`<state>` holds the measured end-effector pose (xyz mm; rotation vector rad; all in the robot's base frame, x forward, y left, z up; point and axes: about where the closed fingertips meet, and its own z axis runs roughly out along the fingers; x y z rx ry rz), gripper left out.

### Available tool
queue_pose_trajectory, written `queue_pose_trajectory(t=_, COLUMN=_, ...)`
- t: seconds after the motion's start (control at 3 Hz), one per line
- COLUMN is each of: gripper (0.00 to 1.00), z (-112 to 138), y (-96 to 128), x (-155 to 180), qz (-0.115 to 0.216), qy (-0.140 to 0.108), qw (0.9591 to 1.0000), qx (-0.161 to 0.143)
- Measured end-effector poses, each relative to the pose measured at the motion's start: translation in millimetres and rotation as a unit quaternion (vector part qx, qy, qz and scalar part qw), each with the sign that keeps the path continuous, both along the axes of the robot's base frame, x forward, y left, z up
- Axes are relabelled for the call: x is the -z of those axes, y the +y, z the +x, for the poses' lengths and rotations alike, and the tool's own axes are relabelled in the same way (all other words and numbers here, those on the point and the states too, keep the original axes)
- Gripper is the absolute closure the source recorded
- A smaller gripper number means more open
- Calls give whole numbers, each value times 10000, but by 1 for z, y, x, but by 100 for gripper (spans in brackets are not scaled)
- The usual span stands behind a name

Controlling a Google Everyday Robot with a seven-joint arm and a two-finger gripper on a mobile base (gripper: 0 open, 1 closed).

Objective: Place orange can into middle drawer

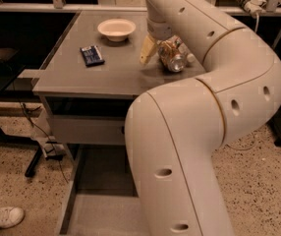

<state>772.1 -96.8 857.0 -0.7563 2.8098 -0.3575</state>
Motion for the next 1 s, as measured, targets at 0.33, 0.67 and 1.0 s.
queue_pose_trajectory(t=0.33, gripper=0, z=-9, y=-6, x=12, qz=51, qy=147, qw=9998, qx=85)
queue_pose_trajectory(t=0.67, gripper=0, z=-15, y=-3, x=23, qz=142, qy=287, qw=9995, qx=83)
queue_pose_trajectory(t=1.0, gripper=0, z=-17, y=0, x=26, qz=182, qy=346, qw=9992, qx=54)
